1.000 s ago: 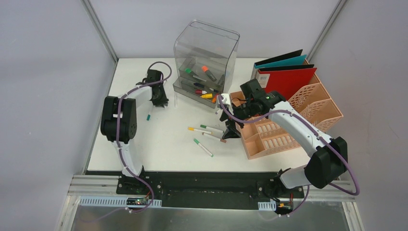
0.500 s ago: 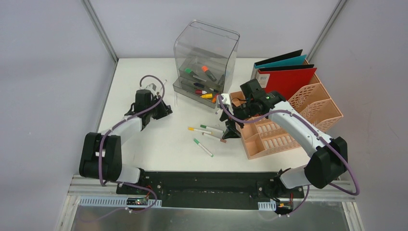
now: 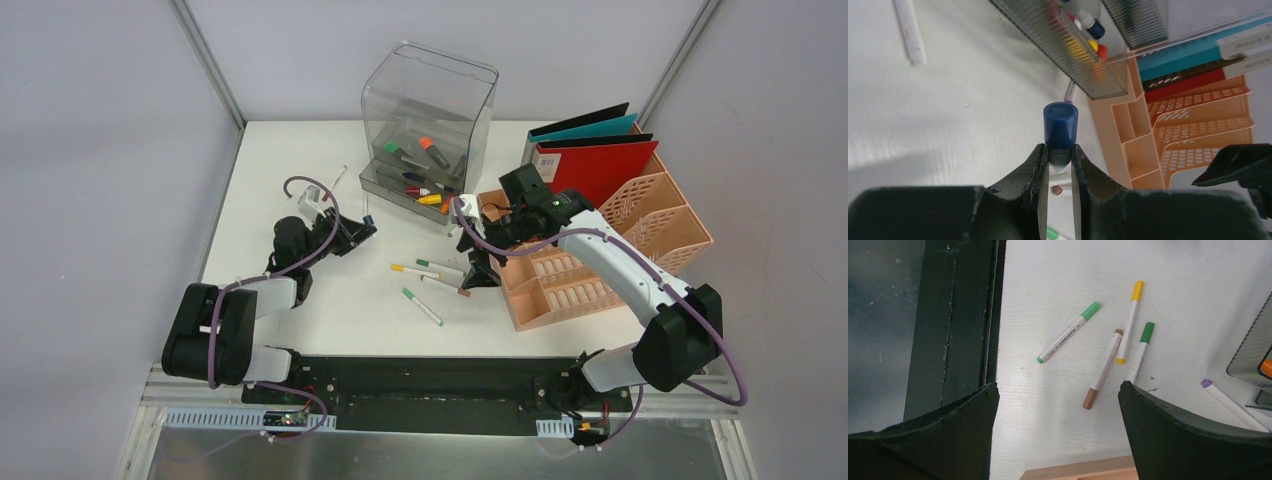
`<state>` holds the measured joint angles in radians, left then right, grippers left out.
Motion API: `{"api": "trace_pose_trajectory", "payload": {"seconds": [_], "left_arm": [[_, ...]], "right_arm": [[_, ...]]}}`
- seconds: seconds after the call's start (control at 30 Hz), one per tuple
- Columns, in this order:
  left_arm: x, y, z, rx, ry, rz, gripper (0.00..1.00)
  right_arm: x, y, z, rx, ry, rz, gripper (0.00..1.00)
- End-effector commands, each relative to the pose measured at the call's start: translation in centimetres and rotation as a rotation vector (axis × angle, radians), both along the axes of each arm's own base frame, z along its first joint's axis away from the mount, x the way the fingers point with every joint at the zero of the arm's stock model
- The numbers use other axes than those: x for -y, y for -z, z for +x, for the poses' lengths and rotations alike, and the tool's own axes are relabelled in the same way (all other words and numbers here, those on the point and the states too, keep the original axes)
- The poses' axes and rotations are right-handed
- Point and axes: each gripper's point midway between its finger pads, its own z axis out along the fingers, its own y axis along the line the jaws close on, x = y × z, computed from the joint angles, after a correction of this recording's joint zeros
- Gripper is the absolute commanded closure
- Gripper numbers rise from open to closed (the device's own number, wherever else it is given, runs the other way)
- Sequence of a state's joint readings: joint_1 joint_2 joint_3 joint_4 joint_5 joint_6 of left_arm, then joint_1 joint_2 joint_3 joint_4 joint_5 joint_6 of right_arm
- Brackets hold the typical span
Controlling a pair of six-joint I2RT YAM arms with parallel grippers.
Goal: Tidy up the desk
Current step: Place the stationery in the drawer.
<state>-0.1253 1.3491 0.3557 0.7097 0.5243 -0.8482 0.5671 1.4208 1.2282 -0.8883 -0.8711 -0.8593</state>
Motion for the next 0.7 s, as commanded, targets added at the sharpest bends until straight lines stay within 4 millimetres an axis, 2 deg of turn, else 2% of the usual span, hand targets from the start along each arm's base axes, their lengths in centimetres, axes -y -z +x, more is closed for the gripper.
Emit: {"api": "trace_pose_trajectory", "payload": {"seconds": [0.0, 0.3, 0.67], "left_arm": [[1.6, -4.8, 1.0, 0.154, 0.042, -0.122, 1.0], [3.8, -6.9, 3.8, 0.165, 0.042, -0.172, 1.0], [5.3, -7.2, 8.2, 0.11, -0.014, -0.195, 0.99]], "right_arm": [[-0.3, -1.2, 0.6, 0.053, -0.016, 0.033, 0.07], [-0.3, -1.3, 0.7, 0.063, -0.015, 0.031, 0.07], [-0.1, -1.4, 0.6, 0.077, -0.018, 0.032, 0.07]]}}
